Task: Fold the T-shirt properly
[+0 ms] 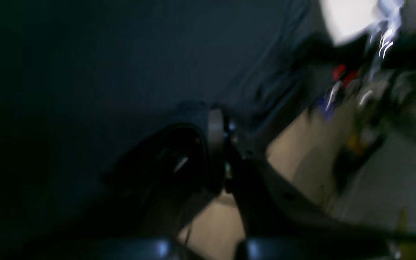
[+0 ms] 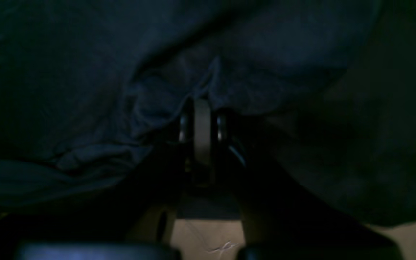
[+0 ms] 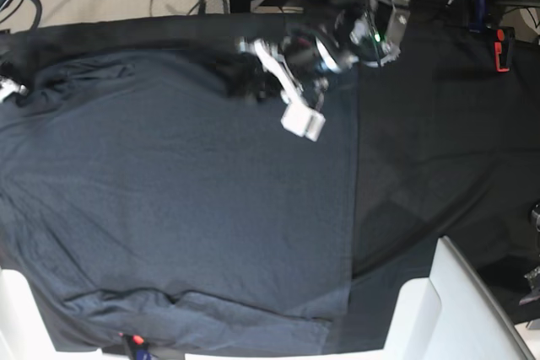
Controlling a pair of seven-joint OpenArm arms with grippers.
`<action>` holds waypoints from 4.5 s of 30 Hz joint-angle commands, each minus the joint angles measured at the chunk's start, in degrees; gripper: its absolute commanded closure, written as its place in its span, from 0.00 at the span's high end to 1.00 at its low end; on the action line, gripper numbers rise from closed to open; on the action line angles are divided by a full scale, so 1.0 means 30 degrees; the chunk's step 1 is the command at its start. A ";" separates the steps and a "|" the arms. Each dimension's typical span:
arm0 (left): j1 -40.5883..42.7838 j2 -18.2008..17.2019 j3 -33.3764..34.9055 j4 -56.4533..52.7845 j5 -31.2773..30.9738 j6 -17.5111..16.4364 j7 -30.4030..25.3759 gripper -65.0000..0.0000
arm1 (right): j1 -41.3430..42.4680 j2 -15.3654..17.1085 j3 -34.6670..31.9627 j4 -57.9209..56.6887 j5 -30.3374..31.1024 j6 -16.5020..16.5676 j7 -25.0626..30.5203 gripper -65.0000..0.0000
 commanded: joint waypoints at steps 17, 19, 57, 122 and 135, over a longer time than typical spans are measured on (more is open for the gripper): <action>-0.4076 -0.0343 0.0016 -0.3372 -0.1374 0.0782 -0.0364 0.00 | 0.2543 0.0554 -0.3152 0.0416 0.0253 -0.1996 0.0439 0.00; -0.4544 -0.0343 0.0016 -0.3694 -0.1374 0.0782 -0.0364 0.00 | 0.2982 0.0554 -0.3474 0.0416 0.0253 -0.1996 0.0468 0.00; -0.3607 -0.1603 -0.0746 -0.1086 -0.1432 0.0782 -0.2562 0.90 | 0.2074 0.0407 0.3236 0.0387 0.0371 -0.1908 0.2051 0.60; 0.6386 -0.0753 -0.8365 -0.1291 -0.1462 -0.1738 -0.2532 0.68 | 0.5473 0.1960 0.5288 -1.0748 0.0283 -0.3081 0.8908 0.59; 0.6562 -0.0343 -1.0065 -0.1291 -0.1462 -0.1738 -0.2503 0.70 | 0.5503 0.1990 0.5288 -1.2653 0.0283 -0.3286 0.8878 0.29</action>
